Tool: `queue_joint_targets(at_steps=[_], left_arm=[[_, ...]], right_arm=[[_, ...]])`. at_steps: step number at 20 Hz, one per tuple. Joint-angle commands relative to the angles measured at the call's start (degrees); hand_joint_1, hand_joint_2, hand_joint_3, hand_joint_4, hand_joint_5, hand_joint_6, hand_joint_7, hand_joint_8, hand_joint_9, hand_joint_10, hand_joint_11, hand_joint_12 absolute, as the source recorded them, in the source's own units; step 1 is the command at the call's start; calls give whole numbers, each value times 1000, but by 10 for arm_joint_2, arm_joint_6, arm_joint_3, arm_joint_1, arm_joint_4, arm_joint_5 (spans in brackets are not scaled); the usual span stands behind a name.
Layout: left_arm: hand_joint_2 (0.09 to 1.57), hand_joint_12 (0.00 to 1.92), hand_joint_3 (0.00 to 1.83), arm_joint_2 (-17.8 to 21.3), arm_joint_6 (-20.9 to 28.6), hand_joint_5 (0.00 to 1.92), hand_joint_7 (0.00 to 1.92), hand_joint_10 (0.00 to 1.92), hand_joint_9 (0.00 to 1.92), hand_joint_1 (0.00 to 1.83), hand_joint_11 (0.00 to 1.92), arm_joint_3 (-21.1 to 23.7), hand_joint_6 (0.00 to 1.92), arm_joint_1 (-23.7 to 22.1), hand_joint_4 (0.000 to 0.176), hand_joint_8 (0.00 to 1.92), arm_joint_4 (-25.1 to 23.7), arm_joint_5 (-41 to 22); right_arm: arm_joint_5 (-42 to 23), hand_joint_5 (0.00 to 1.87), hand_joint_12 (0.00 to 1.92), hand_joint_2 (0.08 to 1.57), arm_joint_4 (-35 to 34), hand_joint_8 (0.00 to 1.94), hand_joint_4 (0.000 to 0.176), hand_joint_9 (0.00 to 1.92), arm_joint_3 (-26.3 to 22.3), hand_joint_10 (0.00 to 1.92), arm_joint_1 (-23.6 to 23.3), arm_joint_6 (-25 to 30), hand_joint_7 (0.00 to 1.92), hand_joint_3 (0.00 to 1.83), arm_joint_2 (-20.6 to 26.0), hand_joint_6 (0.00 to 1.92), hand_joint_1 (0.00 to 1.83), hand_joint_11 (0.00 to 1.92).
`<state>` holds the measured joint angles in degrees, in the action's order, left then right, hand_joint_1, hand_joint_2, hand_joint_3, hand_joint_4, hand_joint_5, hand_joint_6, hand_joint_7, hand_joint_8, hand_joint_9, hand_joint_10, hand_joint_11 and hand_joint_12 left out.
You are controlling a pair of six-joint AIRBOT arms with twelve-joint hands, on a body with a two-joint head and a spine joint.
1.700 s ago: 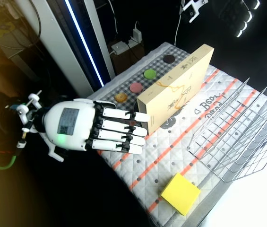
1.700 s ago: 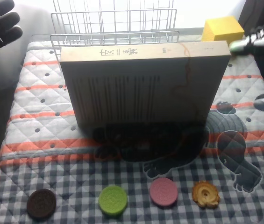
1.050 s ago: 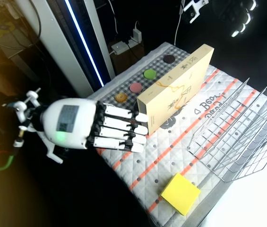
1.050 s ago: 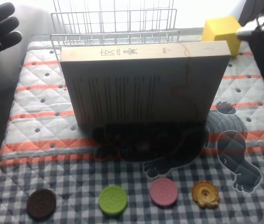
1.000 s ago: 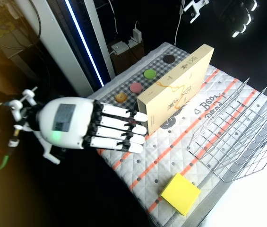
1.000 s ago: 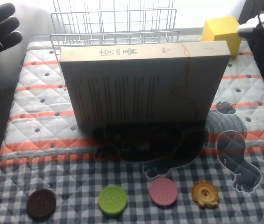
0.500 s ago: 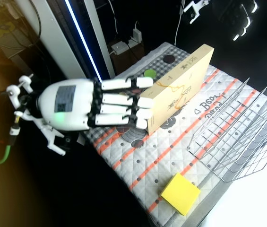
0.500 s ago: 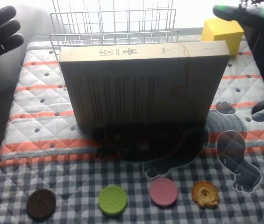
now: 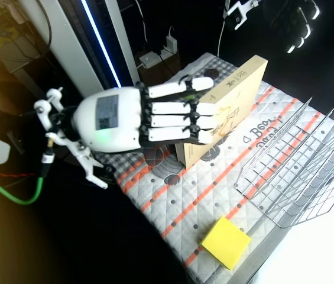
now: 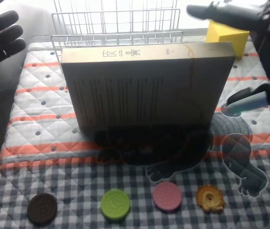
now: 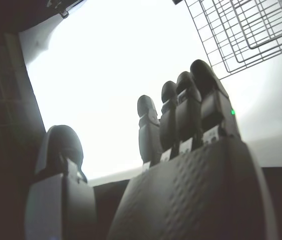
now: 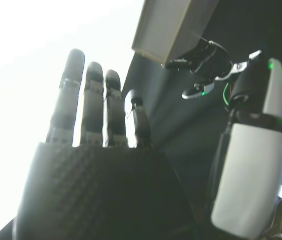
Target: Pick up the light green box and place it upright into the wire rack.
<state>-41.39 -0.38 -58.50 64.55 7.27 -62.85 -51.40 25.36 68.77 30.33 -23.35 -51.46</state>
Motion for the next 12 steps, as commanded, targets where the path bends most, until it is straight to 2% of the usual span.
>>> queue_joint_targets(at_steps=[1, 2, 3, 4, 5, 6, 8, 9, 11, 12], left_arm=[[981, 601, 0, 2, 4, 387, 287, 3, 207, 592, 0, -1, 0, -7, 163, 3, 16, -65], [986, 603, 1, 2, 4, 383, 286, 2, 206, 590, 0, -1, 0, -7, 161, 1, 16, -64], [987, 575, 1, 2, 4, 378, 278, 0, 201, 589, 0, 0, 0, -7, 166, 2, 16, -64], [992, 584, 2, 1, 4, 387, 280, 1, 205, 584, 0, 0, 2, -7, 155, 2, 16, -63], [995, 586, 3, 1, 4, 386, 278, 1, 204, 583, 0, 0, 1, -7, 149, 0, 16, -62], [995, 587, 2, 1, 4, 390, 284, 2, 208, 582, 0, 0, 3, -7, 148, 3, 16, -62], [998, 585, 1, -1, 4, 390, 280, 3, 203, 584, 0, -1, 1, -8, 153, 1, 16, -58], [1003, 591, 3, -2, 4, 394, 266, 2, 202, 595, 0, -1, 2, -9, 144, 0, 16, -56], [1008, 554, 1, -4, 4, 381, 234, 1, 180, 604, 0, -2, 1, -10, 138, 1, 16, -55], [1005, 595, 0, -5, 4, 392, 254, 4, 192, 618, 0, -3, 3, -10, 132, 4, 16, -54]], right_arm=[[-44, 53, 540, 784, -17, 0, 108, 296, 4, 2, -17, 5, 284, 3, -3, 0, 722, 243], [-32, 48, 522, 750, -3, 2, 110, 298, 7, 4, -31, 5, 288, 0, -9, 0, 714, 233], [-21, 39, 519, 743, 10, 0, 102, 302, 8, 5, -42, 5, 283, 0, -13, 0, 703, 235], [-7, 51, 517, 730, 27, 1, 105, 307, 9, 7, -56, 5, 285, 0, -17, 5, 721, 231], [6, 60, 519, 726, 43, 0, 115, 310, 9, 7, -69, 6, 283, 0, -21, 8, 737, 235], [11, 65, 548, 721, 52, 1, 114, 305, 9, 2, -77, 8, 278, 0, -23, 1, 742, 211], [15, 76, 561, 728, 63, 10, 125, 309, 9, 2, -86, 12, 302, 6, -26, 4, 700, 205], [17, 86, 569, 727, 68, 15, 137, 318, 10, 6, -89, 16, 320, 4, -29, 6, 699, 212], [20, 81, 569, 739, 76, 7, 149, 322, 17, 6, -95, 24, 310, 7, -40, 3, 715, 204], [21, 71, 575, 738, 78, 3, 144, 334, 21, 10, -97, 26, 304, 5, -45, 0, 695, 227]])
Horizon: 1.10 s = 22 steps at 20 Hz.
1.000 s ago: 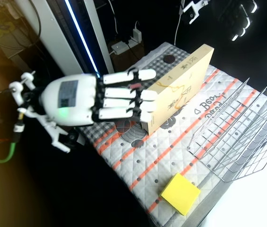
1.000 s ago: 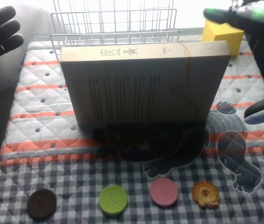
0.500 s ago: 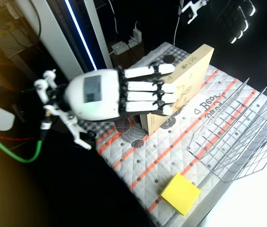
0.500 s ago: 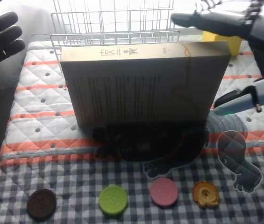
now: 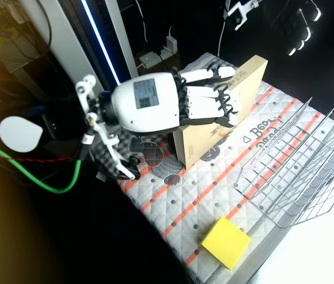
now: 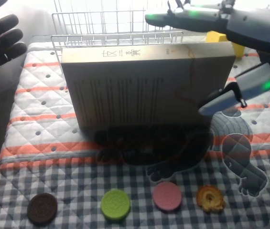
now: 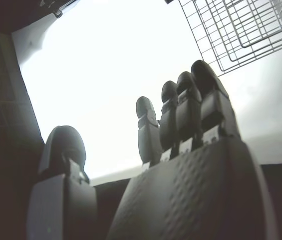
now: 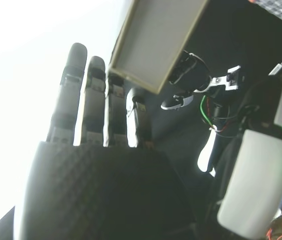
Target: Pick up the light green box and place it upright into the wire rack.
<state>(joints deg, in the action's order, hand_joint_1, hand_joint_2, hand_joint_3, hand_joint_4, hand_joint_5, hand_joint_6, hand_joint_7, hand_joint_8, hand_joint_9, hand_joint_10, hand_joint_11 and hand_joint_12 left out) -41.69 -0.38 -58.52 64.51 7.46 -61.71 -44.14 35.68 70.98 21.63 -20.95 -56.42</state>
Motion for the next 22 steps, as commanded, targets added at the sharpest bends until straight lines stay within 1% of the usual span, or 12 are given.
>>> queue_joint_targets(at_steps=[1, 2, 3, 5, 8, 11, 13, 16, 17, 18, 20, 22], left_arm=[[1003, 608, 0, -2, 4, 387, 265, 4, 196, 598, 0, -2, 0, -10, 143, 7, 14, -66], [999, 667, 0, -2, 4, 390, 282, 7, 213, 579, 0, -2, 1, -10, 143, 6, 14, -66], [999, 678, 0, -2, 4, 392, 284, 5, 213, 574, 0, -2, 1, -10, 138, 5, 13, -65], [1002, 640, 0, -3, 4, 378, 276, 1, 206, 593, 0, -2, 0, -10, 136, 1, 13, -65], [1007, 626, 2, -3, 4, 380, 283, 2, 211, 596, 0, -2, 1, -10, 137, 2, 14, -65], [1010, 569, 0, -3, 4, 359, 266, 0, 195, 604, 0, -2, 0, -10, 161, 0, 14, -65], [1009, 578, 0, -3, 4, 379, 238, 0, 192, 601, 0, -2, 4, -10, 157, 0, 15, -64], [1017, 609, 3, -4, 4, 386, 250, 4, 207, 591, 0, -2, 2, -10, 157, 3, 16, -64], [1018, 611, 3, -5, 4, 387, 262, 6, 214, 575, 0, -2, 2, -10, 159, 7, 16, -64], [1020, 592, 2, -5, 4, 385, 257, 2, 207, 583, 0, -2, 0, -10, 155, 3, 16, -64], [1018, 512, 0, -5, 4, 382, 259, 1, 194, 587, 0, -3, 1, -10, 148, 1, 16, -64], [1013, 565, 0, -5, 4, 388, 277, 4, 209, 555, 0, -3, 1, -10, 146, 3, 16, -65]], right_arm=[[-50, 61, 577, 743, -25, 3, 126, 342, 6, 13, -11, 6, 304, 7, -5, 0, 693, 239], [-48, 63, 569, 744, -25, 2, 124, 339, 10, 10, -11, 8, 302, 6, -11, 1, 690, 223], [-41, 61, 551, 745, -25, 0, 137, 318, 15, 2, -12, 8, 291, 6, -18, 1, 717, 186], [-32, 46, 559, 769, -25, 2, 102, 310, 22, 0, -13, 8, 294, 12, -28, 0, 727, 208], [-21, 53, 588, 792, -25, 3, 70, 326, 29, 6, -13, 8, 299, 14, -40, 2, 746, 280], [-12, 172, 974, 769, -25, 4, 63, 471, 29, 10, -12, 8, 418, 0, -43, 1, 764, 260], [-12, 305, 1138, 806, -25, 21, 39, 639, 29, 45, -9, 15, 588, 1, -44, 3, 810, 307], [-12, 479, 1313, 839, -24, 37, 29, 780, 29, 98, -8, 16, 731, 1, -49, 8, 851, 360], [-12, 539, 1342, 852, -23, 23, 23, 775, 30, 220, -8, 16, 780, 0, -52, 7, 888, 399], [-12, 630, 1376, 891, -23, 27, 0, 730, 31, 489, -8, 16, 840, 0, -54, 9, 955, 460], [-12, 783, 1505, 913, -23, 71, 0, 651, 32, 965, -8, 16, 936, 1, -60, 3, 1038, 545], [-11, 828, 1645, 928, -24, 117, 0, 619, 34, 1178, -5, 16, 939, 1, -65, 4, 1058, 585]])
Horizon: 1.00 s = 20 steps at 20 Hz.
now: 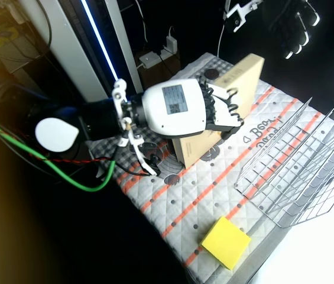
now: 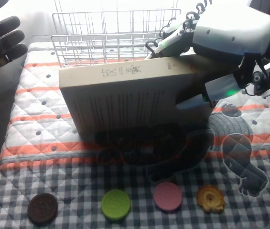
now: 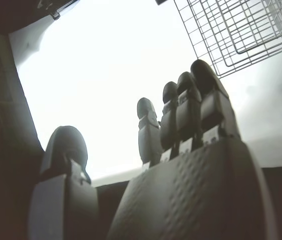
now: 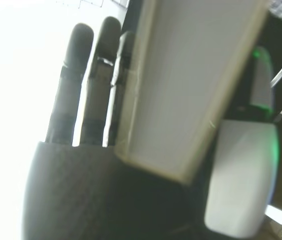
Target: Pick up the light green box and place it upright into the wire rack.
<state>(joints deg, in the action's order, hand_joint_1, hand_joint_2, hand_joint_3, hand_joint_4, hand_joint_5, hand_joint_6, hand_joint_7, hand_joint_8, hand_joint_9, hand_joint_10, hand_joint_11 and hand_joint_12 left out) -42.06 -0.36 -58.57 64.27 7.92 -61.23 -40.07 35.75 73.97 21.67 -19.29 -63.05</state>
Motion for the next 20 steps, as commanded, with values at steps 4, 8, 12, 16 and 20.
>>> queue_joint_targets(at_steps=[4, 8, 12, 16, 20], left_arm=[[1020, 521, 1, -1, 4, 378, 263, 2, 195, 584, 0, -2, 0, -8, 155, 2, 11, -70], [1017, 561, 1, -1, 4, 399, 289, 7, 218, 606, 0, -2, 4, -8, 141, 6, 12, -72], [1021, 621, 2, -2, 4, 407, 297, 6, 232, 601, 0, -3, 2, -8, 139, 3, 12, -72], [1021, 625, 0, -5, 4, 410, 291, 3, 228, 607, 0, -5, 2, -8, 146, 0, 12, -71], [1025, 608, 2, -6, 4, 412, 283, 2, 225, 610, 0, -6, 1, -8, 142, 0, 13, -71]], right_arm=[[-50, 825, 1608, 920, -49, 344, 0, 605, 14, 1122, 10, 0, 803, 0, -5, 0, 1037, 557], [-38, 750, 1641, 913, -59, 194, 0, 540, 24, 1149, 23, 0, 795, 0, -13, 0, 1043, 496], [-28, 704, 1556, 880, -59, 212, 0, 522, 28, 1072, 30, 0, 762, 0, -19, 0, 1038, 472], [-25, 856, 1683, 931, -59, 535, 0, 847, 29, 1241, 32, 0, 1024, 2, -24, 9, 1095, 737], [-26, 1047, 1567, 1039, -59, 605, 0, 1450, 22, 1069, 32, 0, 1294, 0, -23, 788, 1280, 1345]])
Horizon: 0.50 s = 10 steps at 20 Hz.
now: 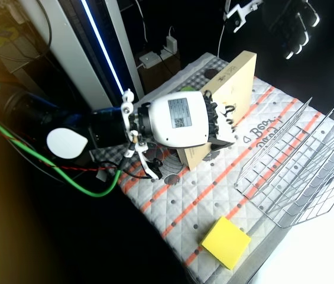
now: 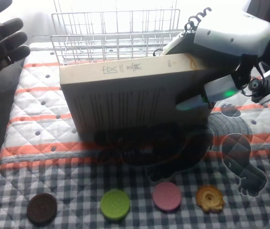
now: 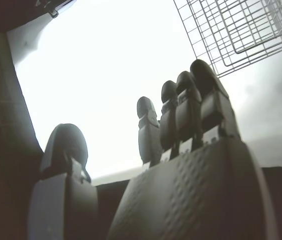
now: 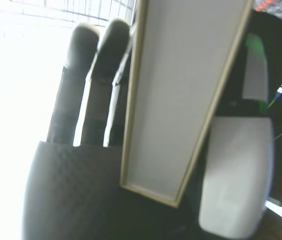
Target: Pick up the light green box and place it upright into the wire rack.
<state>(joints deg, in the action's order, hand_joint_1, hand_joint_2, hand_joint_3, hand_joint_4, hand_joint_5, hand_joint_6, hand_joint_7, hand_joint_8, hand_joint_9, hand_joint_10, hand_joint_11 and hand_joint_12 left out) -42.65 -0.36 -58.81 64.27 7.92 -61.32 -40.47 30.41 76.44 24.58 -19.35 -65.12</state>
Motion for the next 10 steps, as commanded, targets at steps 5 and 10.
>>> queue_joint_targets(at_steps=[5, 10], left_arm=[[1029, 605, 1, 0, 4, 413, 285, 2, 228, 601, 0, -4, 2, -8, 143, 0, 14, -72], [1028, 627, 0, 0, 4, 406, 283, 3, 221, 594, 0, -3, 0, -8, 147, 2, 18, -75]], right_arm=[[-23, 1095, 1584, 1035, -4, 687, 0, 1407, -1, 985, 2, 0, 1278, 0, -2, 593, 1297, 1262], [-48, 1034, 1508, 1050, -4, 684, 0, 1269, -11, 906, -40, 0, 1255, 1, 22, 726, 1288, 1083]])
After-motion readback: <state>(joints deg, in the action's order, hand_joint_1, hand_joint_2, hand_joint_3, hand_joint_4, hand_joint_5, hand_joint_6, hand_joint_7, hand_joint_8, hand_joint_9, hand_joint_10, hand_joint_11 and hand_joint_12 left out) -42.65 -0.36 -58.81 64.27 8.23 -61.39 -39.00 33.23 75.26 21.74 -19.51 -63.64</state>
